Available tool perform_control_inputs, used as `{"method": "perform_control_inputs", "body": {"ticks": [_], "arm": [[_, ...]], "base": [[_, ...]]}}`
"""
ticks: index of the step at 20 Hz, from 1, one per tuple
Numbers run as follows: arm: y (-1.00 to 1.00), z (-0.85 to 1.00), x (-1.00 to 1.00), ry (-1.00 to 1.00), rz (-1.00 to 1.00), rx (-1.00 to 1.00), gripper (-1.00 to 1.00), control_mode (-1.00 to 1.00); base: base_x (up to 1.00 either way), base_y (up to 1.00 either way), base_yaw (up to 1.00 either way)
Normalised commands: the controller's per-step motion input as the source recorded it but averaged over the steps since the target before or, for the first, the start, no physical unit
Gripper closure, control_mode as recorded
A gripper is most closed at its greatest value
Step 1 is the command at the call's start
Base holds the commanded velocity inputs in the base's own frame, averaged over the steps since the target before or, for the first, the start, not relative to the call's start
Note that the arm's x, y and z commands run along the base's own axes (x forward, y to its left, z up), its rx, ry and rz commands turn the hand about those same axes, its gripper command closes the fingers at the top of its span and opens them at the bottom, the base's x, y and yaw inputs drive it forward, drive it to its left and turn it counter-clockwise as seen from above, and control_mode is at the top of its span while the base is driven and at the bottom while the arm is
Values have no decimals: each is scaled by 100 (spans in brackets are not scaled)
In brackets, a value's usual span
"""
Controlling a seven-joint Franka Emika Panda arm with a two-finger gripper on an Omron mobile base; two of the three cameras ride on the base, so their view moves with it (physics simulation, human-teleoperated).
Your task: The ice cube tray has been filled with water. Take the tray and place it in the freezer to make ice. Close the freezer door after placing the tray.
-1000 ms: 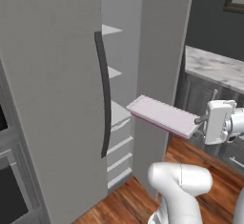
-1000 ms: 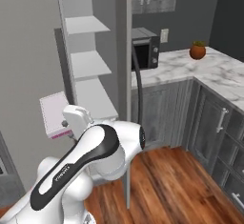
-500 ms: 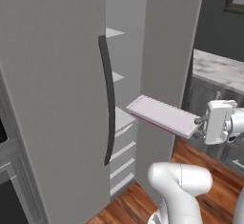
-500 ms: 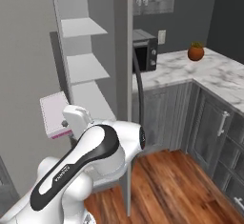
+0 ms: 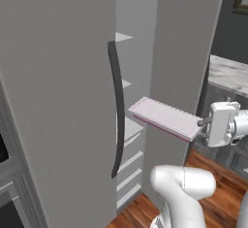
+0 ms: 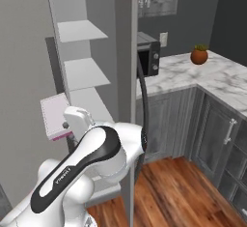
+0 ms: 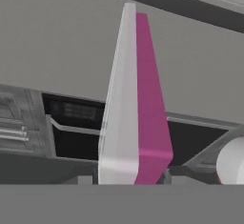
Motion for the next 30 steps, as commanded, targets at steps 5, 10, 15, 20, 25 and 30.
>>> {"method": "perform_control_inputs", "body": {"ticks": [5, 10, 15, 20, 25, 30], "arm": [[0, 0, 0, 0, 0, 0, 100, 100], [0, 0, 0, 0, 0, 0, 100, 100], [0, 0, 0, 0, 0, 0, 100, 100], [0, 0, 0, 0, 0, 0, 100, 100], [0, 0, 0, 0, 0, 0, 100, 100], [0, 0, 0, 0, 0, 0, 100, 100]], "base": [[22, -4, -3], [11, -11, -4], [17, -23, -4], [23, -27, -3], [22, -20, -2], [4, 4, -1]]}}
